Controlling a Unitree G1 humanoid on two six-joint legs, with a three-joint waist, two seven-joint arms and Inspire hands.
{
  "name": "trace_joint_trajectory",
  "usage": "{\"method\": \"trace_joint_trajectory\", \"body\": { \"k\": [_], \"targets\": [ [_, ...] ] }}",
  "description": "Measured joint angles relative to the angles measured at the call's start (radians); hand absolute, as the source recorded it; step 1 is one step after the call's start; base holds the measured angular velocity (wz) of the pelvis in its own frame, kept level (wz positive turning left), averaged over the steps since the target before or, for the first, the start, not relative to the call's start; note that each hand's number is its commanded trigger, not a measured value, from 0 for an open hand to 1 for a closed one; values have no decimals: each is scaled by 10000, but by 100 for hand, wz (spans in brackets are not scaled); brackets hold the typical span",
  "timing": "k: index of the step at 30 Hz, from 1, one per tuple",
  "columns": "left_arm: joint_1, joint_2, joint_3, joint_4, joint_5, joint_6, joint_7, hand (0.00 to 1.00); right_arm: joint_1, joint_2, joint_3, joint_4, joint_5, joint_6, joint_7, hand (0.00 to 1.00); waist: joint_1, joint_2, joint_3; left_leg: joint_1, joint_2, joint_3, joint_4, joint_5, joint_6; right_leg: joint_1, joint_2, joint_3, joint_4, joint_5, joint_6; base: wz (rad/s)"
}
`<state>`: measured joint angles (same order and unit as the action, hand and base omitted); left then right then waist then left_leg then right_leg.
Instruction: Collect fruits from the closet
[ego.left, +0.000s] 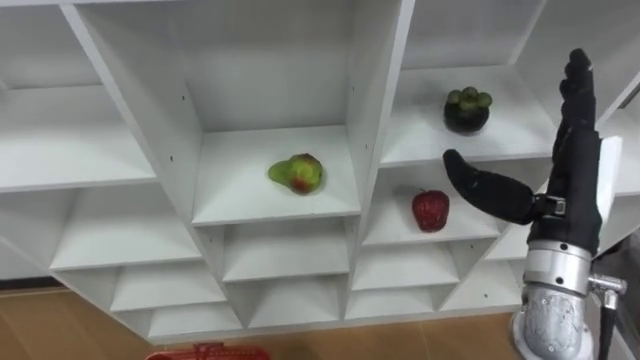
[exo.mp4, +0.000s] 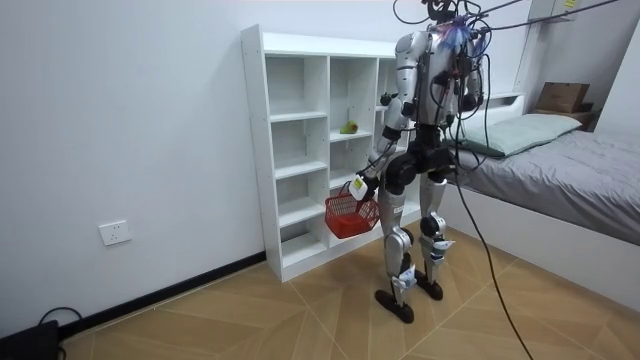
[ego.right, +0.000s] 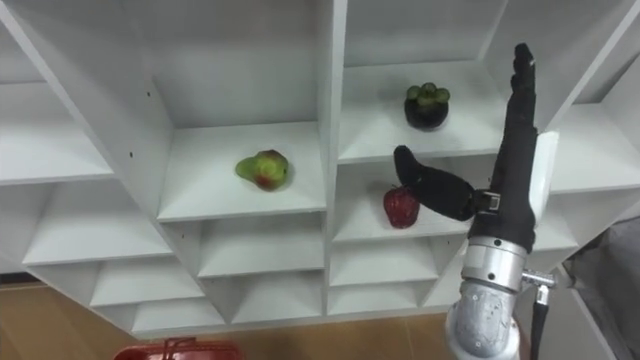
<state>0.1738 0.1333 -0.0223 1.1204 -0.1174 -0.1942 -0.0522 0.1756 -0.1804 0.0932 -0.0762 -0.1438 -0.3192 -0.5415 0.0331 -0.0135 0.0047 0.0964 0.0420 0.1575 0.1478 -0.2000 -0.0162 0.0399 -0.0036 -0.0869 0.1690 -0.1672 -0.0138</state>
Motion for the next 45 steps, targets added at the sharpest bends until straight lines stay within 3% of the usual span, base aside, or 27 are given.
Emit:
{"method": "trace_joint_trajectory", "body": {
  "k": [2, 8, 10, 13, 16, 20, 28, 41, 45],
  "targets": [
    [-27, 2, 87, -2, 42, 1, -23, 100, -171, -188, -111, 347, 285, 3, 101, 0, 14, -22, -2, -11, -2, -15, 0, 0, 0, -7, -4, -2, -4, 0, 1, 0],
    [-79, 54, 222, -59, 761, 56, -81, 100, -719, -259, -766, 804, 435, 151, 765, 0, -9, -174, -17, -140, -2, -75, 2, 4, -2, -39, -3, -56, -3, 0, -1, 2],
    [-61, 70, 409, -59, 909, 118, -146, 100, -994, -488, -846, 1034, 693, 153, 873, 0, -1, -297, -44, -133, -1, -79, 2, 4, -2, -36, -6, -63, -4, 1, -1, 0],
    [-37, 197, 519, -62, 885, 231, -182, 100, -1272, -748, -872, 1208, 819, 282, 920, 0, 2, -440, -24, -127, -2, -175, 7, 4, -2, -36, -14, -156, -11, 2, -3, 8],
    [-52, 199, 603, -84, 889, 424, -164, 100, -1587, -905, -997, 1830, 986, 445, 1137, 0, 0, -481, -29, -44, -13, -223, 11, 3, -1, 66, -43, -250, -9, 4, -2, 6],
    [-72, 204, 646, -115, 889, 439, -160, 100, -1766, -967, -1247, 2366, 1101, 728, 1451, 0, 21, -433, 0, 16, -20, -263, 27, 3, -1, 150, -60, -295, -10, 3, -1, 4],
    [17, 222, 976, -116, 895, 635, -157, 100, -1766, -989, -1474, 2424, 1160, 744, 1580, 0, 25, -475, -3, 21, -30, -328, 60, 8, 6, 200, -78, -395, -19, 3, -2, 1],
    [41, 291, 982, -104, 903, 648, 5, 100, -2057, -1026, -1540, 2583, 643, 817, 1872, 0, 110, -560, 27, 22, -38, -512, 62, 9, 5, 318, -76, -540, -154, 2, -5, 3],
    [-32, 370, 980, -109, 900, 648, -1, 100, -2189, -1088, -1536, 2596, 575, 818, 1967, 0, 282, -642, 75, 12, -37, -527, 58, 10, 4, 319, -77, -551, -162, 2, -5, 0]
  ]
}}
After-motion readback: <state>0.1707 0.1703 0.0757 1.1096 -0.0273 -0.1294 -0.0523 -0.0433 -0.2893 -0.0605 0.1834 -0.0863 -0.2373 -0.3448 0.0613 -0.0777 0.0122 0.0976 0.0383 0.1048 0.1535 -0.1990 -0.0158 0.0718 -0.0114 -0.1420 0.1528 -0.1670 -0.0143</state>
